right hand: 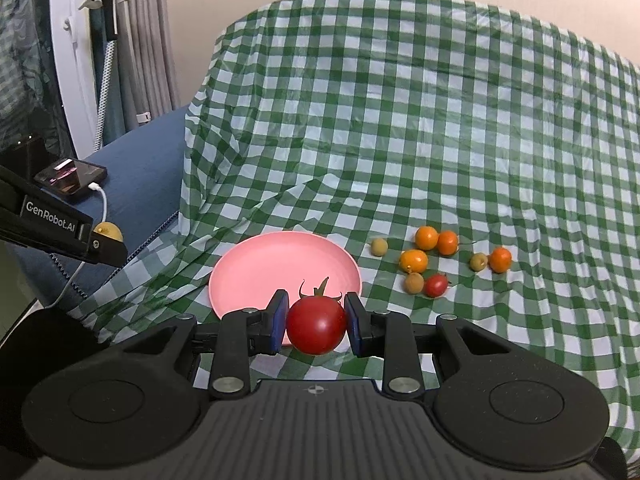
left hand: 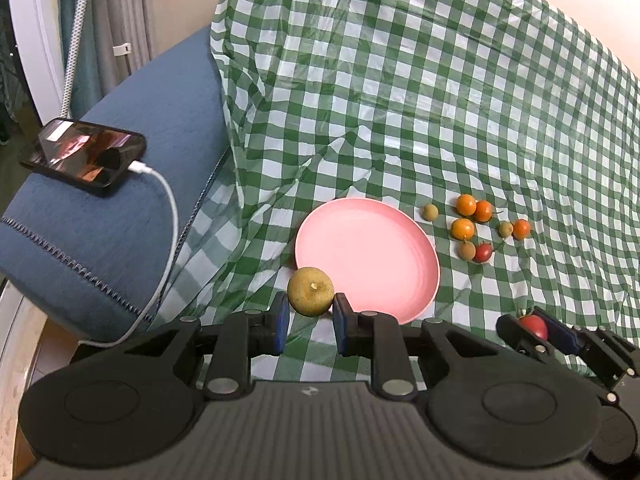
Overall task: Organize fruits
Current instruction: 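Carry the yellow-green fruit and red tomato over the pink plate with both tools, then open both tools to drop the fruits onto the pink plate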
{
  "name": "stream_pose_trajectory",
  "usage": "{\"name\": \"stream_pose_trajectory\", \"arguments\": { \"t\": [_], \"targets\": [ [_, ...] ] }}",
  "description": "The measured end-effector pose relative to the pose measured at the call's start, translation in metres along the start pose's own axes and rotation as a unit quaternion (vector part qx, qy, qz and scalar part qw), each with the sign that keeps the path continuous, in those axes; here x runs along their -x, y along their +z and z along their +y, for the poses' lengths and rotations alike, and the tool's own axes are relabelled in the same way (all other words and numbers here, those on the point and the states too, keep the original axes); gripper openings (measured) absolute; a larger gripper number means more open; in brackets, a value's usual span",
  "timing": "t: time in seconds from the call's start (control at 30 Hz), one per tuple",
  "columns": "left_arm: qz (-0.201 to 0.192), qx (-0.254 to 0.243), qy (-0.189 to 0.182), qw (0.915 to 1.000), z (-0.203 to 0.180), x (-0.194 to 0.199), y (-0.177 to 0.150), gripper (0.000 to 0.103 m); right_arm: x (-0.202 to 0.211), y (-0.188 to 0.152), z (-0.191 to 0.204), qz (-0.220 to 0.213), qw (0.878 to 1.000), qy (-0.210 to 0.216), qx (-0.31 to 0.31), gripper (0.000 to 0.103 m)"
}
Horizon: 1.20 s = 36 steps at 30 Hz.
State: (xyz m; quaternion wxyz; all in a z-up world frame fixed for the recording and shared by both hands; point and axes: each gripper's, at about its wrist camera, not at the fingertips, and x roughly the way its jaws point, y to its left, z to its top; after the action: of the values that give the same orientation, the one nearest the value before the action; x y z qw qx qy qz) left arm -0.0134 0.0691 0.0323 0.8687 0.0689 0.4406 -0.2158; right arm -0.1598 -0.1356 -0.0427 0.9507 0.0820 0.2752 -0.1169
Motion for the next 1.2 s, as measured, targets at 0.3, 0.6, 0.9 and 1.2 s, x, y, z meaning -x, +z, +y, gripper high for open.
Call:
{"name": "stream_pose_trajectory", "arguments": {
  "t": [0.3,0.6,0.9,1.2],
  "targets": [
    [0.025,-0.005,-0.002,0.9997,-0.012,-0.048,0.024,0.025,-0.048,0.007,0.0,0.019,1.0,0.008,-0.006,0.031],
    [0.077,-0.026,0.006,0.9967,-0.03,-0.127,0.033,0.025,-0.115,-0.002,-0.007,0.065,0.998,-0.003,0.001,0.031],
    [0.107,-0.047,0.026,0.9928,-0.033,-0.179,0.033,0.025,-0.158,-0.01,-0.004,0.097,0.995,-0.005,0.017,0.031],
    [0.079,-0.092,0.036,0.992,-0.044,-0.187,0.044,0.094,-0.176,0.001,0.001,0.084,0.996,-0.004,0.04,0.053]
  ]
}}
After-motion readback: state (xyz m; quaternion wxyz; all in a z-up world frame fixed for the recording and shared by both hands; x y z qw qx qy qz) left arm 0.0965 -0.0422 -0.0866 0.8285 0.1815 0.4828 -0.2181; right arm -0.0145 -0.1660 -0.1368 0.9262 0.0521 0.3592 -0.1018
